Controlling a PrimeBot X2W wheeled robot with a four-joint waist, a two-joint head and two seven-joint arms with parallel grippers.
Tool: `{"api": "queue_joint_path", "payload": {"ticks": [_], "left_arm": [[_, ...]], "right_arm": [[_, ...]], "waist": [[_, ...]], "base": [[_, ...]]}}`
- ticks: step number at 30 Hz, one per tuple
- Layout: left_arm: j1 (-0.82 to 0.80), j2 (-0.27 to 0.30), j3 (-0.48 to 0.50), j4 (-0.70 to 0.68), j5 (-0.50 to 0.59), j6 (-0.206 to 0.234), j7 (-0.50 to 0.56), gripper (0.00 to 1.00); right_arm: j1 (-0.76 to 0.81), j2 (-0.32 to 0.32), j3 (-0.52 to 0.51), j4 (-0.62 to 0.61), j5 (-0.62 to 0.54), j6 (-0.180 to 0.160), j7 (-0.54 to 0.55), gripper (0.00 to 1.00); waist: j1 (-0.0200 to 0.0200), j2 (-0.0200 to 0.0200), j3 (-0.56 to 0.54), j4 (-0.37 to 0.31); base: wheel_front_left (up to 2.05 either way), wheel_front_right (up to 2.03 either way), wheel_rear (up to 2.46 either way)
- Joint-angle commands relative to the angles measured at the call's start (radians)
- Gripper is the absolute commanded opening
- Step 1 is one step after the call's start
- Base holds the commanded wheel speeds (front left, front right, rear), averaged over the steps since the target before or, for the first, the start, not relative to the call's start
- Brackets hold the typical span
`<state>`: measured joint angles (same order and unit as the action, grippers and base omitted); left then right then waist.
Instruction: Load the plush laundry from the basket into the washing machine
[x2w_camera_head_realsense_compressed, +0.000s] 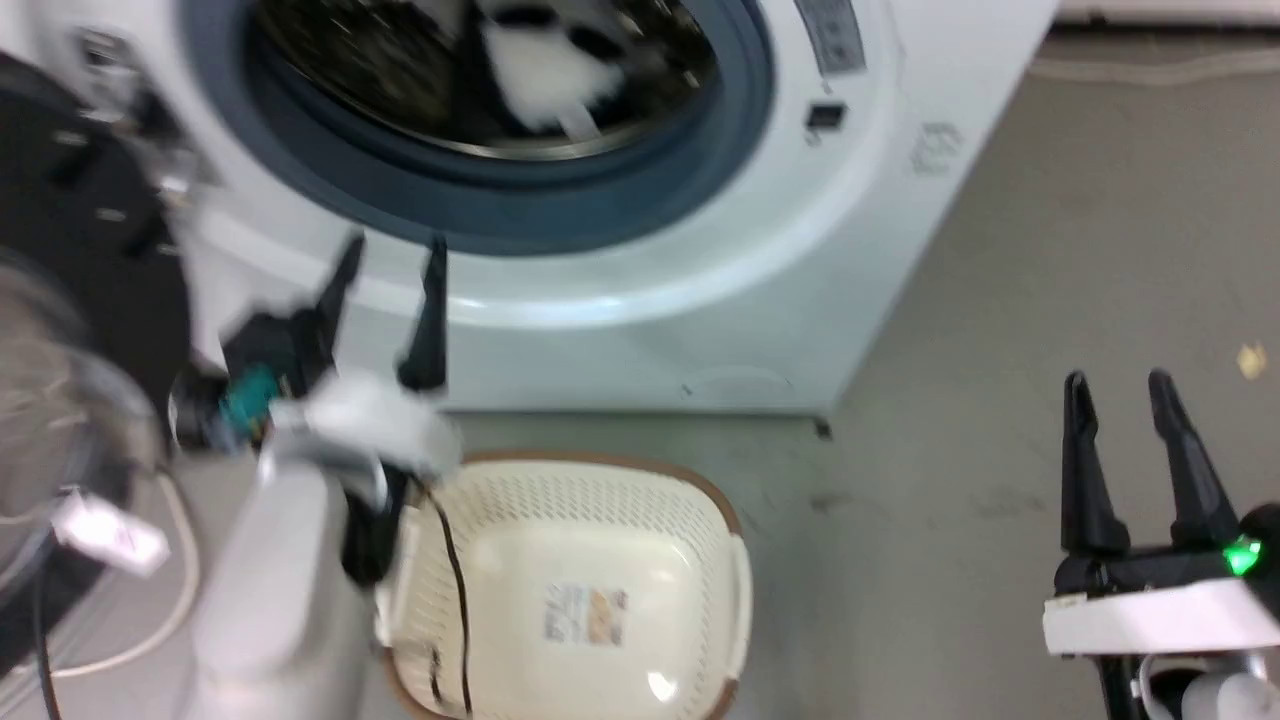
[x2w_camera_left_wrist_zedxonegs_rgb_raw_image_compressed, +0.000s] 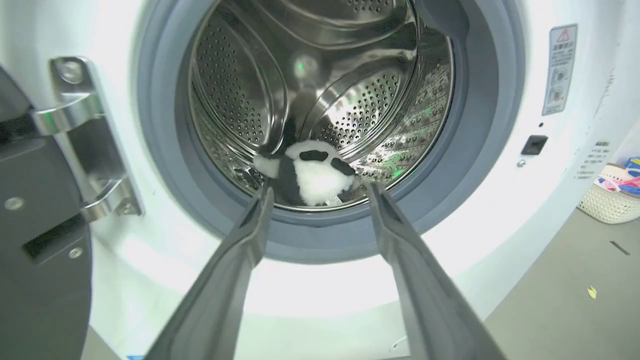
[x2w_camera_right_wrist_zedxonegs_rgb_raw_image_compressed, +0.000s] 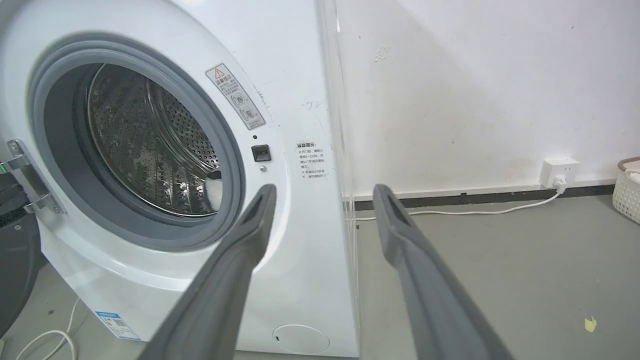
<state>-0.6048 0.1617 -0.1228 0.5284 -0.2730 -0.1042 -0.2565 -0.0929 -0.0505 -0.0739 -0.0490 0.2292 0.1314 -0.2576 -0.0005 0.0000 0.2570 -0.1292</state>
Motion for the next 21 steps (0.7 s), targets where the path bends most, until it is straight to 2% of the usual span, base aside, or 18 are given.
{"api": "queue_joint_path", "payload": {"ticks": [1,11,15,21], "left_arm": [[0.095,-0.018,0.009,-0.063,0.017,0.009,-0.005,1.00],[0.458,-0.077,0.043,-0.332,0.063,0.035,-0.005,1.00],[0.543,-0.089,0.040,-0.376,0.079,0.038,-0.005,1.00],[0.593,-0.097,0.033,-0.370,0.095,0.025,-0.005,1.00]], "right_arm": [[0.026,0.000,0.002,0.004,-0.009,-0.001,-0.004,1.00],[0.111,0.000,0.007,0.043,-0.014,-0.001,-0.004,1.00],[0.141,0.000,0.004,0.061,-0.019,-0.001,-0.004,1.00],[0.163,0.000,0.012,0.082,-0.029,-0.001,-0.004,1.00]], "waist": [[0.0005,0.0000,-0.123,0.104],[0.0005,0.0000,-0.203,0.171],[0.0005,0.0000,-0.222,0.181],[0.0005,0.0000,-0.235,0.183]], "base": [[0.00,0.00,0.00],[0.00,0.00,0.00],[0.00,0.00,0.00],[0.00,0.00,0.00]]}}
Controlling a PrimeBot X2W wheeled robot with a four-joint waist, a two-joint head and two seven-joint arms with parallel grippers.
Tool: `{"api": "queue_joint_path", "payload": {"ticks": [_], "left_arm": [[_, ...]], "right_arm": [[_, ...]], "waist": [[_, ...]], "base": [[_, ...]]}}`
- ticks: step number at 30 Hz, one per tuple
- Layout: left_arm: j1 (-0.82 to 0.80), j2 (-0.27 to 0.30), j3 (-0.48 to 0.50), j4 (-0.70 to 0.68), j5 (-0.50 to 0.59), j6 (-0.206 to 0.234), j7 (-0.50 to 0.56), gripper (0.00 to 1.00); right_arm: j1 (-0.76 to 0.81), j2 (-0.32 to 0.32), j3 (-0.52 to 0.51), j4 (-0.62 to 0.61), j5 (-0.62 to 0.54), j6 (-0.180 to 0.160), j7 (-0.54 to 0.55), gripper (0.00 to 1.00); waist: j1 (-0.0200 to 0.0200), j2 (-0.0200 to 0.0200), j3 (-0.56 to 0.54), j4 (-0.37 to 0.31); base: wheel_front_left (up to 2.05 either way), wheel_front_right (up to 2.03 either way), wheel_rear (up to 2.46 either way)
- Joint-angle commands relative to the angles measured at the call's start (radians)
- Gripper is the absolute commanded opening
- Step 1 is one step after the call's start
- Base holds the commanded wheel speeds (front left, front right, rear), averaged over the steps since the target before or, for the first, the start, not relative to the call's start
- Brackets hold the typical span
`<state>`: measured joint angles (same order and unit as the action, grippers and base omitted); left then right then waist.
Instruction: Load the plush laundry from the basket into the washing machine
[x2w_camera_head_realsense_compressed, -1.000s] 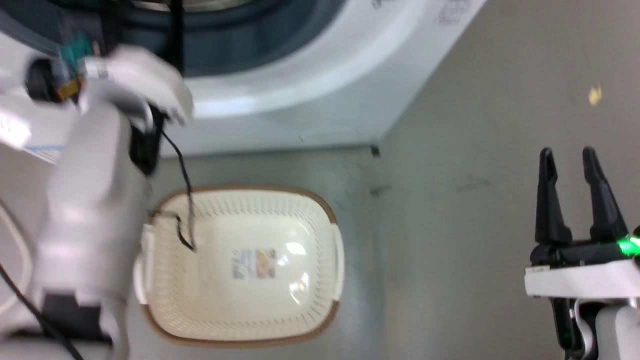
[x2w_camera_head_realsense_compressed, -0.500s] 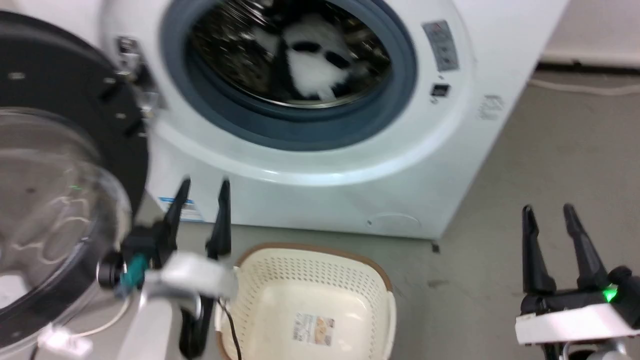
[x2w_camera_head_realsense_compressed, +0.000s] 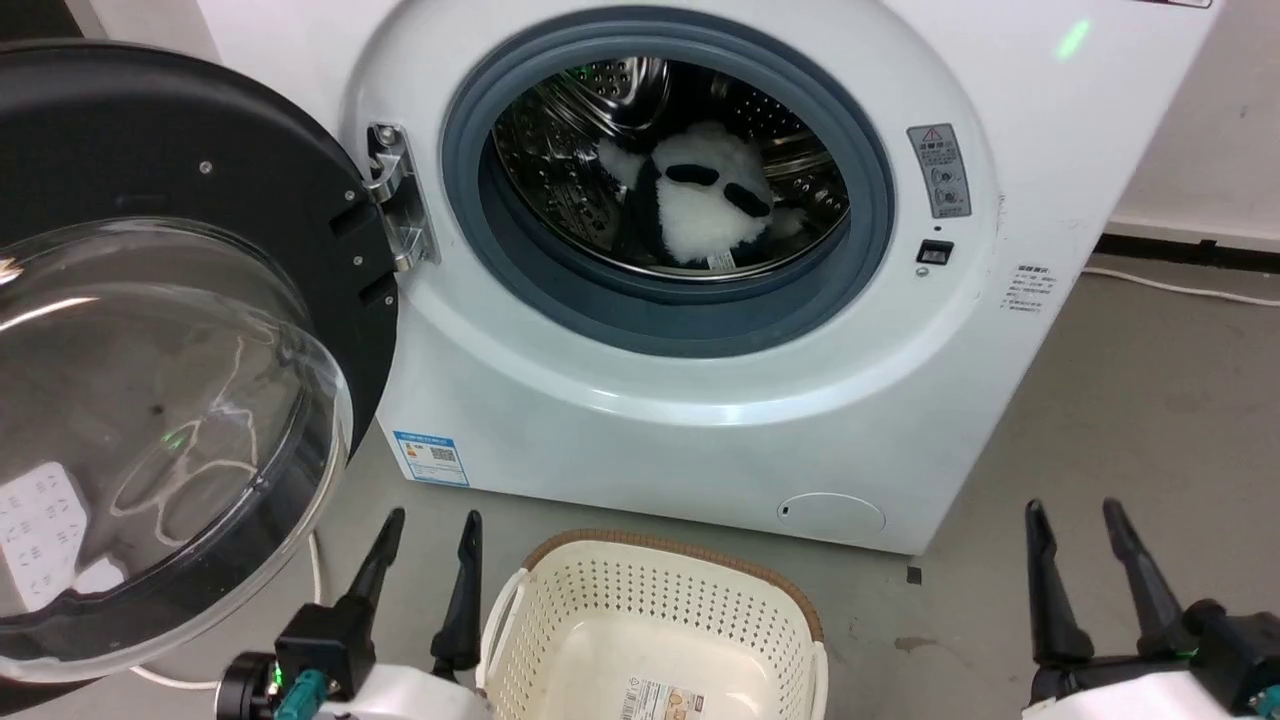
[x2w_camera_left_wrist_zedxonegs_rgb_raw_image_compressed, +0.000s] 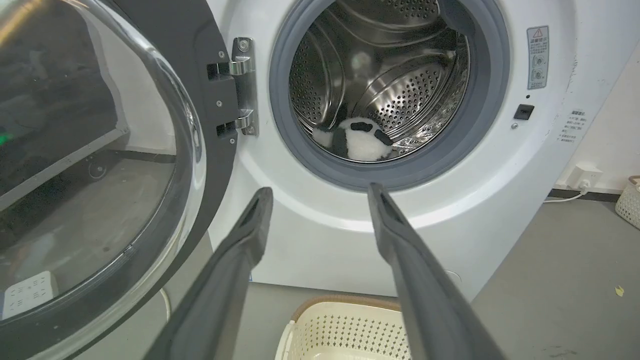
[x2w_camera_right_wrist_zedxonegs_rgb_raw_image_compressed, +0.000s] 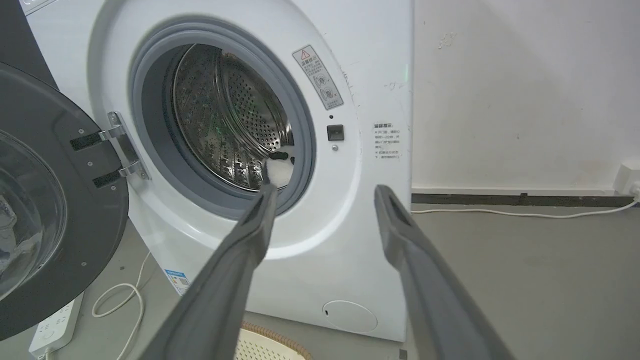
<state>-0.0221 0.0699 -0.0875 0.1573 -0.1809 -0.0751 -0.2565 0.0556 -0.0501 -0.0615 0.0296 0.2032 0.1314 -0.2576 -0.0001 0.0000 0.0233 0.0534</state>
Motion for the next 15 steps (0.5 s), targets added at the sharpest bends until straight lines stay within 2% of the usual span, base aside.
{"api": "queue_joint_path", "payload": {"ticks": [1,9,10,15], "left_arm": [[0.015,-0.007,-0.002,0.005,0.003,-0.005,-0.005,1.00],[0.016,-0.015,-0.006,0.010,0.009,-0.015,-0.005,1.00],[0.008,-0.016,-0.003,0.008,0.004,-0.013,0.001,0.00],[0.008,-0.017,-0.001,0.006,0.006,-0.012,0.005,0.00]], "right_arm": [[0.017,0.000,0.003,0.008,-0.005,-0.001,-0.004,1.00],[0.015,0.000,0.010,0.029,-0.011,-0.001,-0.004,1.00],[0.007,0.000,0.009,0.026,-0.004,0.000,0.000,0.00],[0.006,0.000,0.008,0.026,-0.006,0.000,0.004,0.00]], "waist": [[0.0001,0.0000,-0.003,0.000],[0.0001,0.0000,0.002,-0.001],[0.0001,0.0000,0.002,0.000],[0.0003,0.0000,0.002,-0.001]], "base": [[0.00,0.00,0.00],[0.00,0.00,0.00],[0.00,0.00,0.00],[0.00,0.00,0.00]]}}
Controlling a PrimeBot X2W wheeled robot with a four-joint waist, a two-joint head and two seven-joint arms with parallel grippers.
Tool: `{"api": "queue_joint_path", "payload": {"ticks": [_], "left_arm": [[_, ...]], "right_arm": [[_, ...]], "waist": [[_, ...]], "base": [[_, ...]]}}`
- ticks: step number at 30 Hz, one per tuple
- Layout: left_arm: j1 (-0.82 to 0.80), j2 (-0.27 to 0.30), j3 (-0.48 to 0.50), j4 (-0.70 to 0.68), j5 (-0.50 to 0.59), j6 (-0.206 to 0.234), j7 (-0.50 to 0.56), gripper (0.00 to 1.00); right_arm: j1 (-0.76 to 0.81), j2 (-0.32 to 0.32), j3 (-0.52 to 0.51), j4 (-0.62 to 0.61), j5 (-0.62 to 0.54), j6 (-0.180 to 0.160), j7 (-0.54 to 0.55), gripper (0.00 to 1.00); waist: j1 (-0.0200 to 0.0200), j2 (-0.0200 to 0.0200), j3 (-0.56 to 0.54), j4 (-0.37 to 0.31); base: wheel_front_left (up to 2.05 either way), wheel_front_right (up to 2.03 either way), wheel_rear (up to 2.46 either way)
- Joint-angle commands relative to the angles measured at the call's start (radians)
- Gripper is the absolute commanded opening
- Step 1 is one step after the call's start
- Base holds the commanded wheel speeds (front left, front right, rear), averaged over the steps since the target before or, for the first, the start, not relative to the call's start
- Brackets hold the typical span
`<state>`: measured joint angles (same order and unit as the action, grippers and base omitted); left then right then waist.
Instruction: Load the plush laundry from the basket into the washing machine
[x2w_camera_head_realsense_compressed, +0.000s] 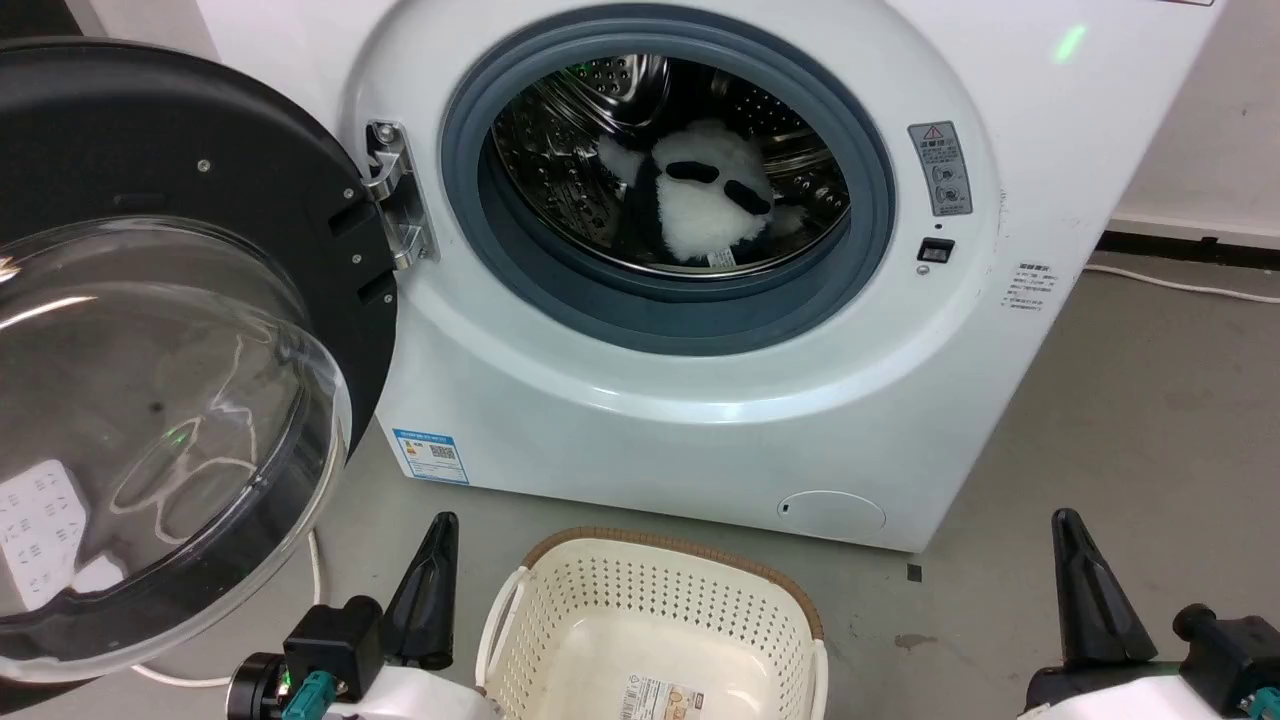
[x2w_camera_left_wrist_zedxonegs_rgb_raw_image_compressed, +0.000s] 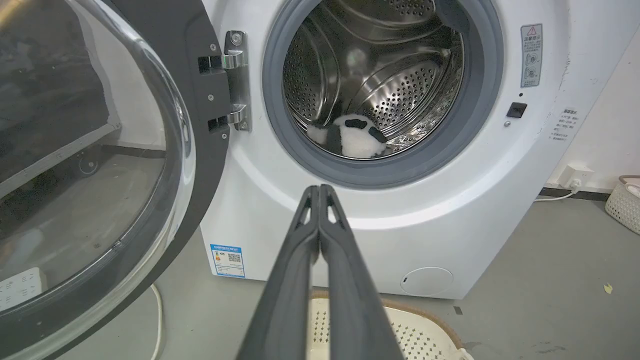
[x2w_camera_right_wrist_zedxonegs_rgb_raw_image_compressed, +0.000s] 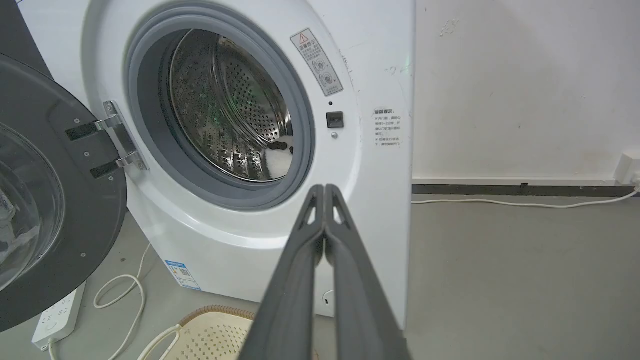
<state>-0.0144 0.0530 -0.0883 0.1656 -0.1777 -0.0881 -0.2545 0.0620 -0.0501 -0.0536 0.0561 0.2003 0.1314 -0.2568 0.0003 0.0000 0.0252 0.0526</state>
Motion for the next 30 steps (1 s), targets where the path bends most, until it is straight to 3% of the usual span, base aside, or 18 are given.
{"api": "queue_joint_path", "payload": {"ticks": [1,30], "left_arm": [[0.000,0.000,0.001,-0.003,0.004,0.002,0.005,0.00],[0.004,-0.001,0.022,-0.043,0.046,0.023,0.066,0.00]], "right_arm": [[-0.001,0.000,0.001,-0.001,-0.004,0.000,0.005,0.00],[-0.016,0.000,0.014,-0.015,-0.052,0.000,0.067,0.00]], "waist": [[-0.0001,0.0000,0.000,-0.001],[-0.0001,0.0000,-0.006,-0.013]], "base": [[0.00,0.00,0.00],[0.00,0.00,0.00]]}}
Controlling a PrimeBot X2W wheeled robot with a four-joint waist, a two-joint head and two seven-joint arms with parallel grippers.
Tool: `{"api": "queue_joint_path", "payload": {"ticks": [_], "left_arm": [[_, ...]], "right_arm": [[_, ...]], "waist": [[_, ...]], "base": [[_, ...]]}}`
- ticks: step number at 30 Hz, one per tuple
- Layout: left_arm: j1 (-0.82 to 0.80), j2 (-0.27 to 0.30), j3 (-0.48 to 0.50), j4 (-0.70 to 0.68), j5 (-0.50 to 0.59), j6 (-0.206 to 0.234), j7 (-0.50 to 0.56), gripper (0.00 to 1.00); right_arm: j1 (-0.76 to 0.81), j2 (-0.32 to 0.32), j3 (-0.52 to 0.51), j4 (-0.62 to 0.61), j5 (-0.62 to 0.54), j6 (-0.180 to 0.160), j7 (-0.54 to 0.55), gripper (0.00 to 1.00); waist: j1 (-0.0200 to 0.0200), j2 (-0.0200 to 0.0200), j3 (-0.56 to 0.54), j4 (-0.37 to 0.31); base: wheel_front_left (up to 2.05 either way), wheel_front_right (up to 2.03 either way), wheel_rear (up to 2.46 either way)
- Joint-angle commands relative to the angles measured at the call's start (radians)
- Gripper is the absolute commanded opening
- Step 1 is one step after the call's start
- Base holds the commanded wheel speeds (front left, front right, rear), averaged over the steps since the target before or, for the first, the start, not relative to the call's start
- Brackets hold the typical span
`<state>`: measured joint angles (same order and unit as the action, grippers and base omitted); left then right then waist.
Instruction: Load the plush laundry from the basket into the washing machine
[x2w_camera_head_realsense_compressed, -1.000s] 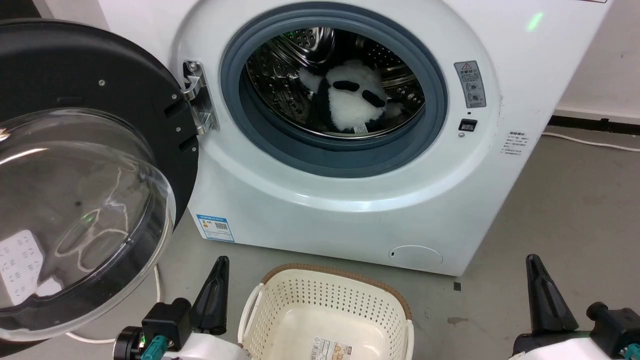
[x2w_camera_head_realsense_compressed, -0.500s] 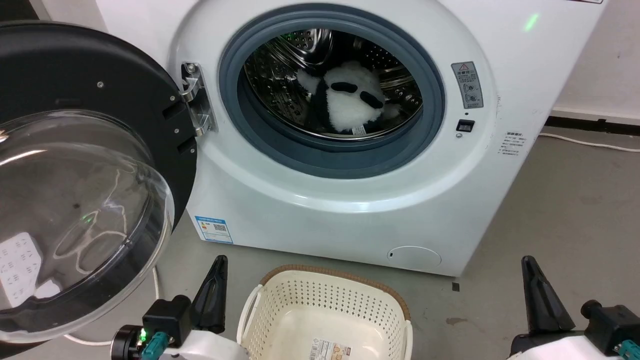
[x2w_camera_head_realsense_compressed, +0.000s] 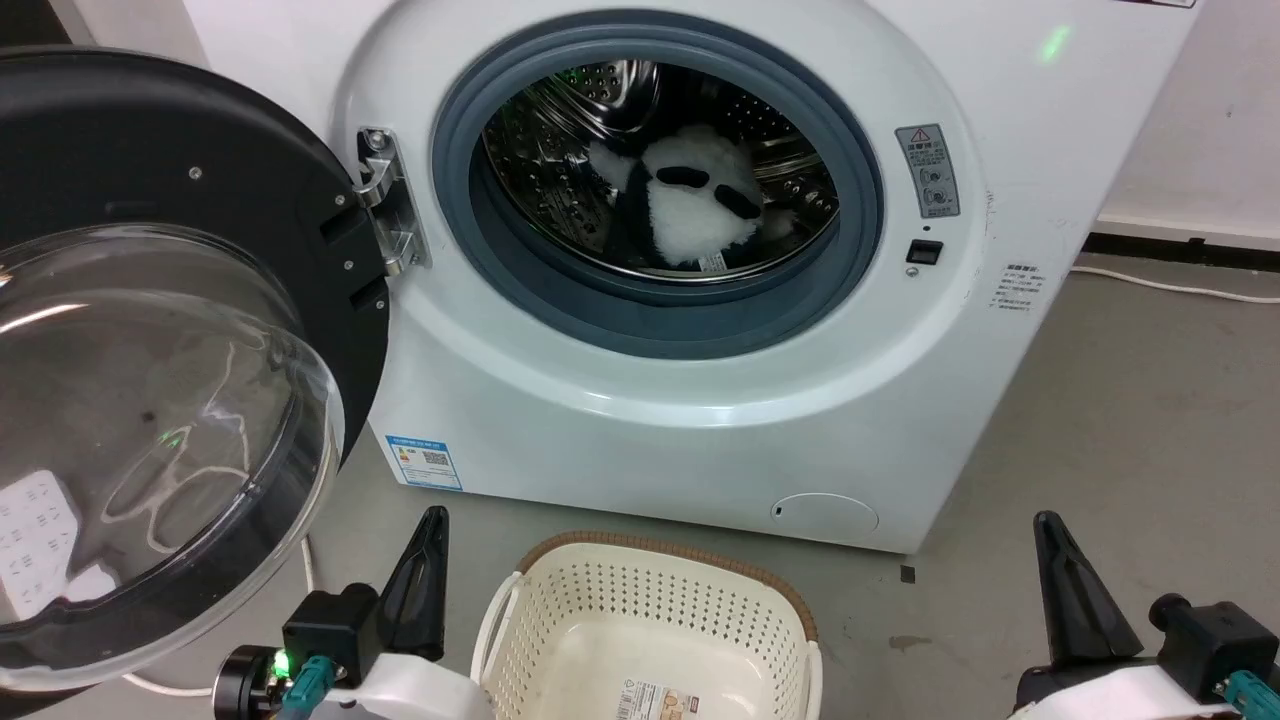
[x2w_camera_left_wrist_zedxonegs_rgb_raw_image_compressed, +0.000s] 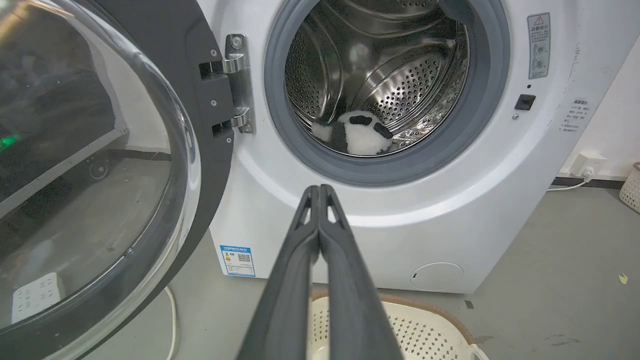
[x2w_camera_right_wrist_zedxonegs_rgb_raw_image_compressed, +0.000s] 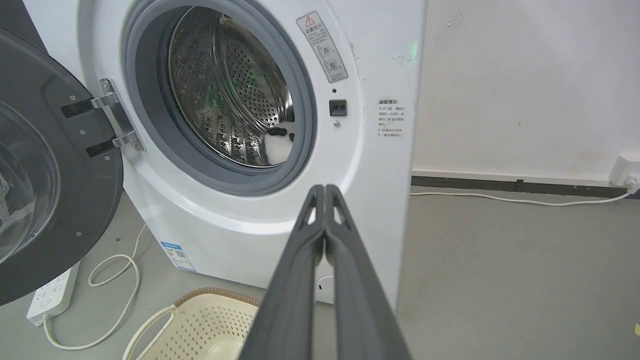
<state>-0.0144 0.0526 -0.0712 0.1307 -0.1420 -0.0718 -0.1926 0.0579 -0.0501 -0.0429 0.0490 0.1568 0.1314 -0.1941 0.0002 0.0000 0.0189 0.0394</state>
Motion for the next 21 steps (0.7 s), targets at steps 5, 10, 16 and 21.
{"api": "queue_joint_path", "payload": {"ticks": [5,10,16,21], "left_arm": [[0.004,-0.001,0.009,-0.015,0.018,0.010,0.014,0.00],[0.005,-0.001,0.012,-0.021,0.025,0.014,0.024,0.00],[0.006,-0.001,0.017,-0.029,0.033,0.018,0.037,0.00],[0.006,-0.001,0.020,-0.036,0.040,0.021,0.047,0.00]], "right_arm": [[-0.015,0.000,0.005,-0.010,-0.017,0.000,0.014,0.00],[-0.017,0.000,0.007,-0.012,-0.025,0.000,0.025,0.00],[-0.020,0.000,0.010,-0.015,-0.034,0.000,0.037,0.00],[-0.022,0.000,0.012,-0.017,-0.042,0.000,0.047,0.00]], "waist": [[-0.0001,0.0000,-0.001,-0.002],[-0.0001,0.0000,-0.002,-0.005],[-0.0001,0.0000,-0.003,-0.007],[-0.0001,0.0000,-0.004,-0.009]], "base": [[0.00,0.00,0.00],[0.00,0.00,0.00],[0.00,0.00,0.00],[0.00,0.00,0.00]]}}
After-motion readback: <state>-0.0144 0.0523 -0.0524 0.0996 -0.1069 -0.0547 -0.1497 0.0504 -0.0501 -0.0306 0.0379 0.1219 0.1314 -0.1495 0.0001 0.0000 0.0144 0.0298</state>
